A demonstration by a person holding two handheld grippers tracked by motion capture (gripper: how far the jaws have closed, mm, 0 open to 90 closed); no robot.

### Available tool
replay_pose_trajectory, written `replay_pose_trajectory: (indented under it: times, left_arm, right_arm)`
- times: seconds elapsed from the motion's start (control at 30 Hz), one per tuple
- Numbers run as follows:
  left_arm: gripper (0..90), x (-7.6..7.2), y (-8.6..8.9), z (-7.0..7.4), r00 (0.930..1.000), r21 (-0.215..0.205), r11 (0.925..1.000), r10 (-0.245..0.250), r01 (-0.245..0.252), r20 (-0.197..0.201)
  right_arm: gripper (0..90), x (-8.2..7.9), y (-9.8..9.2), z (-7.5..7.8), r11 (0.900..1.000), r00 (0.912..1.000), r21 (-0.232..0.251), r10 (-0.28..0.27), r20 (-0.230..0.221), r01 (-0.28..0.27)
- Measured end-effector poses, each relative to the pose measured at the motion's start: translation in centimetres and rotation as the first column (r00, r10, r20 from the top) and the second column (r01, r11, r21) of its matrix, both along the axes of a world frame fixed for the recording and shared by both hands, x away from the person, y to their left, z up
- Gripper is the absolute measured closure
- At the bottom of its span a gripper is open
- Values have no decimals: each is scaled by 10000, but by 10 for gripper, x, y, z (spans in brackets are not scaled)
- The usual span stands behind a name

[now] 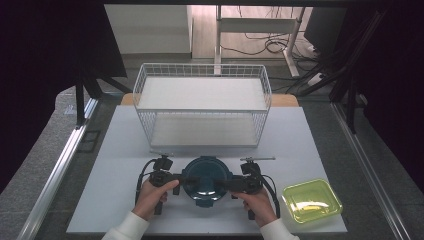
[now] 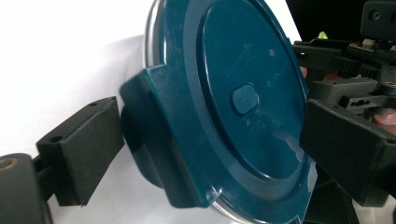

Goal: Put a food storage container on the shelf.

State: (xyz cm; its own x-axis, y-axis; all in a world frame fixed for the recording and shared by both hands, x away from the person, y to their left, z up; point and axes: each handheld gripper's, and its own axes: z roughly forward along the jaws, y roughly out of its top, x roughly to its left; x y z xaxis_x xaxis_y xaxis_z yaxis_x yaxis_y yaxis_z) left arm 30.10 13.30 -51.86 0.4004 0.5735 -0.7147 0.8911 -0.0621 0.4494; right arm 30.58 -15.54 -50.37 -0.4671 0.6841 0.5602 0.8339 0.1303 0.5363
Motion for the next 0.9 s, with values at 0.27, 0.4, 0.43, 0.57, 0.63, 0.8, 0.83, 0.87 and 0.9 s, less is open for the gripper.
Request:
replay_pose_trajectory:
  times: [0.27,0.4,0.43,0.57,0.63,0.8,0.83,0.87,0.9]
  left_arm:
    - [142,-2,-1,-2,9995,53,9998,185,-184,-254]
    - [176,-4,0,-2,9993,127,9996,255,-251,-278]
    - [180,-4,0,-2,9993,127,9996,255,-251,-278]
    - [207,-5,3,-3,9992,5,9997,259,-259,-302]
    - [221,-6,4,-2,9990,-47,9994,336,-337,-278]
    - [264,-14,6,2,9989,-24,9989,475,-475,35]
    - [273,-15,7,3,9991,-21,9991,415,-414,100]
    - [284,-15,7,3,9991,-21,9991,415,-414,100]
    - [284,-17,7,3,9988,-43,9989,463,-463,141]
  right_arm:
    - [150,1,1,-6,9989,9987,465,49,-510,-25]
    - [168,0,1,-6,9987,9984,511,14,-572,15]
    - [168,0,1,-6,9987,9984,511,14,-572,15]
    - [191,0,0,-5,9981,9972,575,-196,-719,237]
    - [213,0,-2,-5,9971,9966,695,-259,-779,313]
    - [236,-5,-4,-3,9963,9971,750,-375,-668,425]
    - [239,-6,-4,-3,9956,9970,795,-438,-640,488]
    - [239,-6,-4,-3,9956,9970,795,-438,-640,488]
    - [241,-8,-4,-2,9953,9974,810,-480,-545,524]
